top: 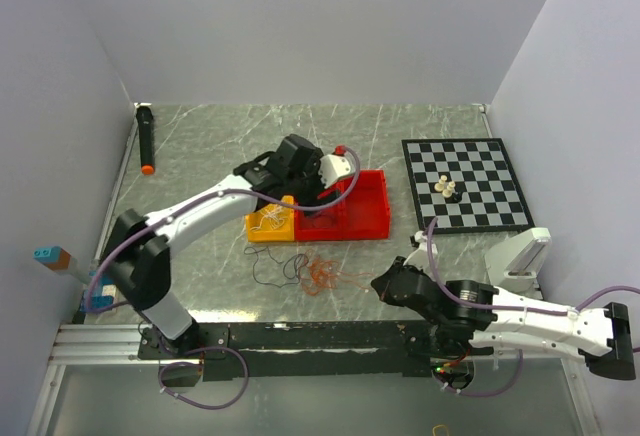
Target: Untangle the cables
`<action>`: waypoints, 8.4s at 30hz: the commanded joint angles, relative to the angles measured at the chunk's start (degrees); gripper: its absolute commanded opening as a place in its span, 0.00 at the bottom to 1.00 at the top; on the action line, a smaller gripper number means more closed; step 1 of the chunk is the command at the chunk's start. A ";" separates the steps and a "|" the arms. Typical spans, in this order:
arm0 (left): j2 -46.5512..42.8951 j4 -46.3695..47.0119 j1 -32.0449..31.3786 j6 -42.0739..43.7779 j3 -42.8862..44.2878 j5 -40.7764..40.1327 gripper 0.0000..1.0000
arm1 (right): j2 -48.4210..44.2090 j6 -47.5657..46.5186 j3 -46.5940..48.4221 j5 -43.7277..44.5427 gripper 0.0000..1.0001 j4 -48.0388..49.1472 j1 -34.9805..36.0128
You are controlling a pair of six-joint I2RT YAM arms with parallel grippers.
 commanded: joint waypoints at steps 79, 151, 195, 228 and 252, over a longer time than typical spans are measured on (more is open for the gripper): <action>-23.90 -1.44 -10.76 -0.53 28.53 -11.41 0.01 | 22.73 8.03 -3.02 -7.43 0.00 2.21 1.36; -7.73 33.47 -0.84 -14.75 -16.38 -12.72 0.01 | 5.69 11.72 -1.44 4.17 0.00 -7.90 7.69; -18.80 -1.87 -8.48 21.17 -27.27 22.60 0.76 | 5.51 11.55 -0.82 4.43 0.00 -7.89 7.60; -12.11 6.24 -12.87 31.21 -27.29 15.30 0.01 | 3.05 11.82 -1.44 4.70 0.00 -9.74 7.60; -29.44 7.69 -12.79 -1.23 14.28 -5.42 0.01 | 24.23 13.83 -1.53 -3.30 0.00 -1.04 7.60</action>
